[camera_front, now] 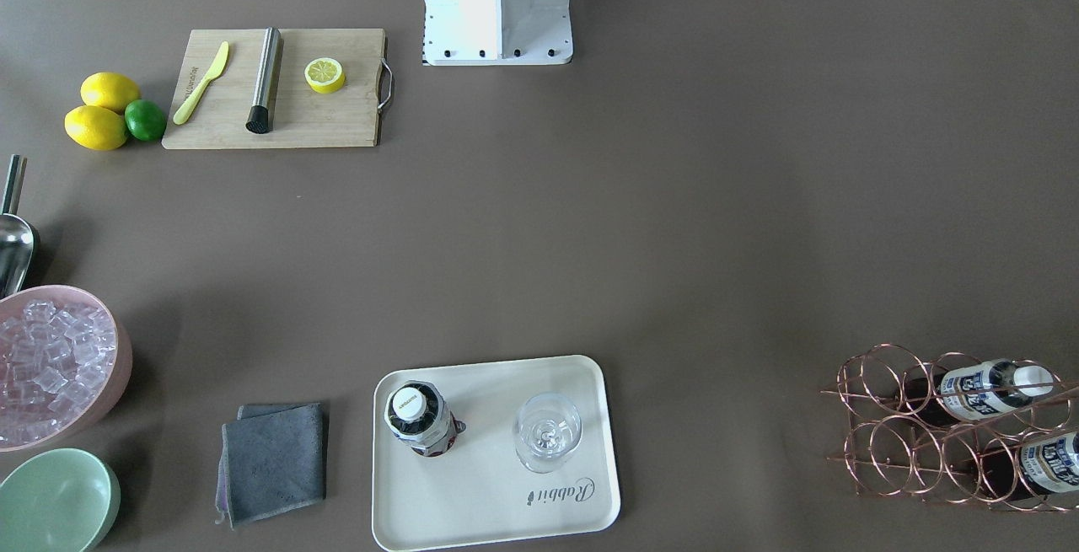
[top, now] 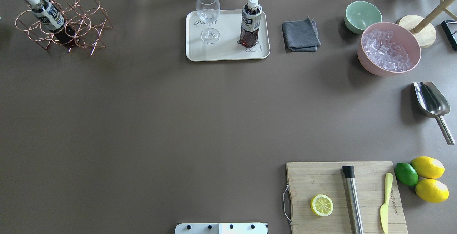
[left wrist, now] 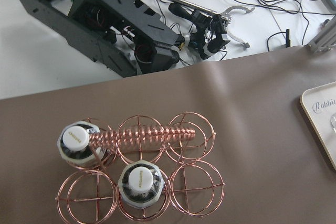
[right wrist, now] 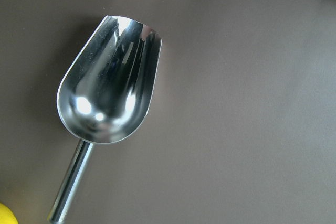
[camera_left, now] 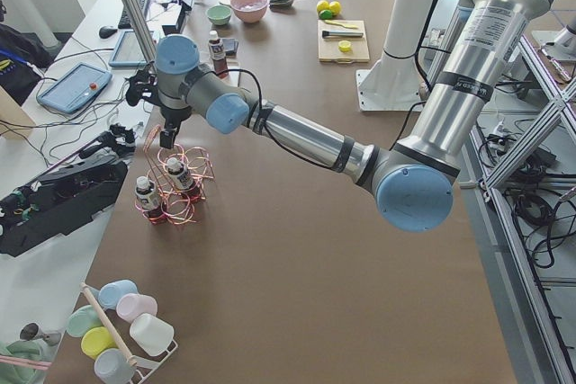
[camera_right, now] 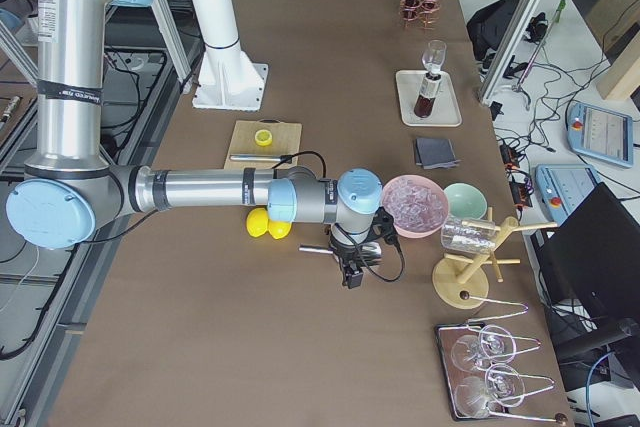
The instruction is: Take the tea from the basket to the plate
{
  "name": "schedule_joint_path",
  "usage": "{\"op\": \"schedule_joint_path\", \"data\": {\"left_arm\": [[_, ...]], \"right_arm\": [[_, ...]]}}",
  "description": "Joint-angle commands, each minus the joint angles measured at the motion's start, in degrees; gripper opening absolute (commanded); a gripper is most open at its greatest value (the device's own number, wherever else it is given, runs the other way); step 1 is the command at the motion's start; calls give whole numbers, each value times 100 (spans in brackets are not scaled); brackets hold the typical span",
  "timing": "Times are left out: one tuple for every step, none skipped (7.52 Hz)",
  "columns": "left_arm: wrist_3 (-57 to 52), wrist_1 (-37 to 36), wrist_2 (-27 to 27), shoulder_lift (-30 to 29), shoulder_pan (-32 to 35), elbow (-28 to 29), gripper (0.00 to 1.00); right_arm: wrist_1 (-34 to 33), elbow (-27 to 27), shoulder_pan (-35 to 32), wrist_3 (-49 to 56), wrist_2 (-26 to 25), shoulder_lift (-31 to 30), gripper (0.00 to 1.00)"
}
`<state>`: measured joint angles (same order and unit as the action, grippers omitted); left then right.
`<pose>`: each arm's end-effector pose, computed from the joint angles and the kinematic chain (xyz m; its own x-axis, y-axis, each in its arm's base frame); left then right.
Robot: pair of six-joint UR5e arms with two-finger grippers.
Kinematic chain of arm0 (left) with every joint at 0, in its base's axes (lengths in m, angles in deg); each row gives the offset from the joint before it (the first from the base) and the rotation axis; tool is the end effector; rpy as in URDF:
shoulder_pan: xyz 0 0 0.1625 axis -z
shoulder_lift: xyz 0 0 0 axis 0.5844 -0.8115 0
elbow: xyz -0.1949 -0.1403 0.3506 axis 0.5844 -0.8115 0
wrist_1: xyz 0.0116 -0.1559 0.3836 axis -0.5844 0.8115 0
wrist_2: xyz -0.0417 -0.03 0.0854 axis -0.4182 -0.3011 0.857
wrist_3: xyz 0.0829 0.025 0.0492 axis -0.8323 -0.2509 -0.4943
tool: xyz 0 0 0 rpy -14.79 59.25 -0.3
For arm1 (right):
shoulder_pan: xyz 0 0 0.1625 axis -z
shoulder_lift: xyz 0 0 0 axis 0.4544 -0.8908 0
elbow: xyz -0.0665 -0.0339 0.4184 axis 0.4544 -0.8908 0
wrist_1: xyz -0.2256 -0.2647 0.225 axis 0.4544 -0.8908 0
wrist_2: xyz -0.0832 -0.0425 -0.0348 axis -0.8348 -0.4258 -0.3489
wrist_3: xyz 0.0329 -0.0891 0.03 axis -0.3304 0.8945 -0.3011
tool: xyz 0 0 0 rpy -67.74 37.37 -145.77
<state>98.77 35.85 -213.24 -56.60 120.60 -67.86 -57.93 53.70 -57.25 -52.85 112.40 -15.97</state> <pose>0.0006 -0.6435 0.3931 0.5672 0.1295 -0.8134 0.2114 0.9316 0.2957 0.0227 -0.4529 0.6413 0.6753 -0.3986 0.6205 0.3392 0.9149 0.2186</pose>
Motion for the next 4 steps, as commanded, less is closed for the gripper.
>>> {"op": "schedule_joint_path", "data": {"left_arm": [[273, 11, -156, 695, 374, 323, 98], [126, -24, -148, 952, 532, 341, 98], [-328, -76, -131, 1267, 612, 358, 98], [-559, -94, -131, 1566, 665, 393, 98]], "right_arm": [[-4, -76, 8, -53, -124, 75, 100], [-13, -94, 43, -53, -141, 102, 100], [-4, -94, 43, -45, -159, 94, 100], [-4, -94, 43, -45, -159, 111, 100]]}}
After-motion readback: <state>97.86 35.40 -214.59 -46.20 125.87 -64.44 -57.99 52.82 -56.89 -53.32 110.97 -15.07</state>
